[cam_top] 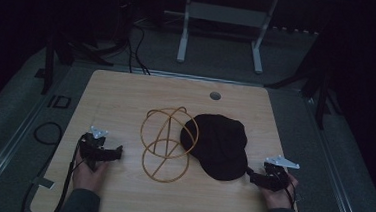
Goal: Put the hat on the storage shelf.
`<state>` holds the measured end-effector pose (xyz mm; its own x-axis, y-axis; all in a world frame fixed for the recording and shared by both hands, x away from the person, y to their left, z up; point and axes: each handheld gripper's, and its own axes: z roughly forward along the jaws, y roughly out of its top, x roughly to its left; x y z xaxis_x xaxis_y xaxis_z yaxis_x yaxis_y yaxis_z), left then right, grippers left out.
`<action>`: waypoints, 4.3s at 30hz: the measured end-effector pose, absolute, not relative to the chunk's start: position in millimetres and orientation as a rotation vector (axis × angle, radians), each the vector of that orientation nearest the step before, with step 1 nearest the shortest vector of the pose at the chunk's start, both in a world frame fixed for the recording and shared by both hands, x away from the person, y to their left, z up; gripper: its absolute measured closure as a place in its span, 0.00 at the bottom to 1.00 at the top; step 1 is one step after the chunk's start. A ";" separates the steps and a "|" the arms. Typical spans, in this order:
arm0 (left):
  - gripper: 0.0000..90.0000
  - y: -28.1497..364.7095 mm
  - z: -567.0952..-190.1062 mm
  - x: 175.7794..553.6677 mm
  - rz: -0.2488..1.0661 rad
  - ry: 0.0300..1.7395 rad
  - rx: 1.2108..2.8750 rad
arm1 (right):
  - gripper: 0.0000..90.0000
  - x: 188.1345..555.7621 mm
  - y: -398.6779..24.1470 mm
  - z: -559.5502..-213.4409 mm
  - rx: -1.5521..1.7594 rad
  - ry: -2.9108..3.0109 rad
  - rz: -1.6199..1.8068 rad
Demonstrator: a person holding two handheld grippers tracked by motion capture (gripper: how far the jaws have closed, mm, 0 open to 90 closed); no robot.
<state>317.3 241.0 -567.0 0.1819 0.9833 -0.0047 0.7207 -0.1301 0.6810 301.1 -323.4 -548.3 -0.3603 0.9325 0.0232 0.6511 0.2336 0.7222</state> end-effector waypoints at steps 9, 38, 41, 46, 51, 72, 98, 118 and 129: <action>0.00 239.8 -566.9 317.1 0.622 1.596 1.916 | 0.32 302.6 -311.6 -529.8 1.339 2.164 0.869; 0.00 239.7 -567.0 317.1 0.622 1.596 1.913 | 0.24 327.6 -262.6 -465.6 1.047 2.384 0.867; 0.00 239.7 -566.9 317.1 0.621 1.596 1.914 | 0.23 331.1 -258.1 -462.0 1.029 2.395 0.865; 0.00 239.7 -566.9 317.1 0.620 1.596 1.915 | 0.20 340.4 -248.1 -452.7 1.017 2.433 0.916; 0.00 239.7 -566.9 317.1 0.620 1.596 1.915 | 0.18 346.0 -240.5 -449.7 1.002 2.449 0.900; 0.00 239.5 -567.0 317.1 0.621 1.597 1.911 | 0.13 368.8 -200.7 -448.5 0.987 2.505 0.833; 0.00 239.7 -566.9 317.1 0.621 1.596 1.915 | 0.17 405.7 -197.3 -470.5 1.156 2.608 0.604; 0.00 239.7 -566.9 317.1 0.621 1.596 1.915 | 0.80 420.9 -185.7 -465.9 1.189 2.791 0.449; 0.00 239.7 -566.9 317.1 0.621 1.596 1.915 | 0.95 425.0 -174.6 -455.4 1.137 2.851 0.297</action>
